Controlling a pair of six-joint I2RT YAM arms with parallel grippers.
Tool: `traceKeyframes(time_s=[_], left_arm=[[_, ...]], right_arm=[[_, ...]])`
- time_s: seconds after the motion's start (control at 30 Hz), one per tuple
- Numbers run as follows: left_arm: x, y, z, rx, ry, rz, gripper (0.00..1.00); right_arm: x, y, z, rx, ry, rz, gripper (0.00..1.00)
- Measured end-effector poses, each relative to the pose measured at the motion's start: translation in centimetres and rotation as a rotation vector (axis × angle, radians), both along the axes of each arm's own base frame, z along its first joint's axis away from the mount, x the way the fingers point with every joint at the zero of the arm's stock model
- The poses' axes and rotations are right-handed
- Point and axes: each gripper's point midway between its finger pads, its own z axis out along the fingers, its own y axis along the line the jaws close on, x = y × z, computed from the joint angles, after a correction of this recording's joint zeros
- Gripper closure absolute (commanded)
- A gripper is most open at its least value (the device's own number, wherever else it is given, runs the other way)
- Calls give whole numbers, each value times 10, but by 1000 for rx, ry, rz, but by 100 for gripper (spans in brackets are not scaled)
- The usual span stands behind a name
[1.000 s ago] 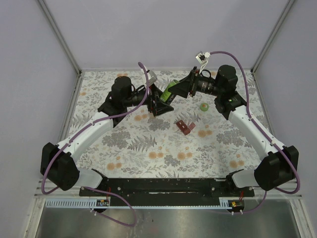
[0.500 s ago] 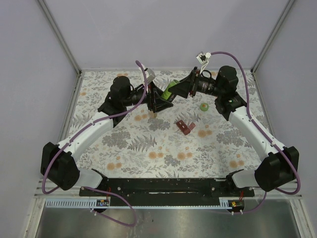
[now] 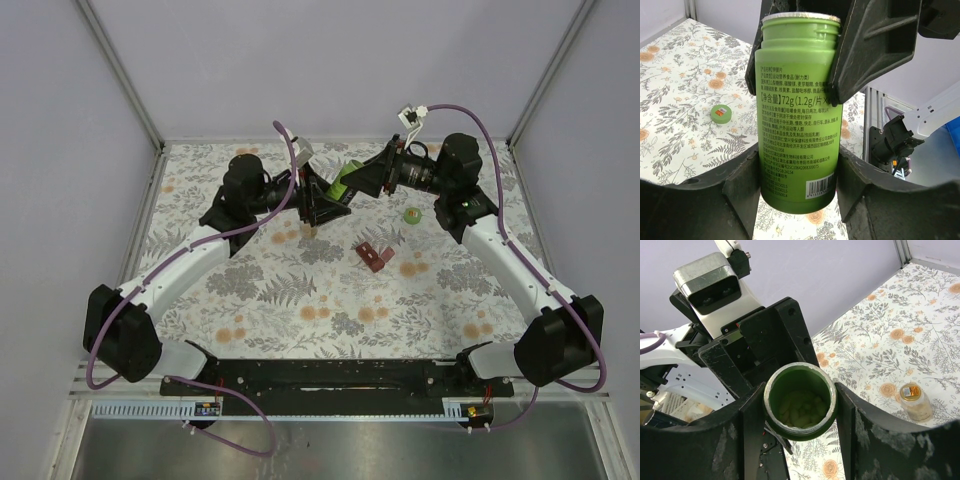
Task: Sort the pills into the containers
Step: Adjust the pill bottle.
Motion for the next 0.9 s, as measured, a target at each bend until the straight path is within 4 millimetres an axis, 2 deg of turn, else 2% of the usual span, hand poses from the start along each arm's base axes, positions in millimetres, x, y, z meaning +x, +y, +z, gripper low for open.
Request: traceKeyframes(time_s=[0.2,0.4,0.53,0.57,0.63,0.67,0.7,0.9], left_arm=[[0,-2,1,-7,3,-4,34],[-2,-3,-1,-5,6,-8,46],[-1,-4,-2,-2,6,-8,61],[-1,-4,-2,-2,6,-8,67],[-1,-4,-3,-1,8,-9,88],[-1,-4,-4,0,10,-11,98],[-1,-4,-4,1,11,-13,100],[-1,-4,-7,10,12,-17,100]], right_arm=[[0,0,0,0,-2,1,98],[-1,0,0,0,-3,4,98],[-1,0,0,0,-2,4,98],[0,0,-1,-1,-1,3,97],[0,0,-2,-2,1,3,96],[0,0,-2,-2,2,3,93],[0,0,-3,-3,2,3,89],[-1,0,-6,-9,-2,2,60]])
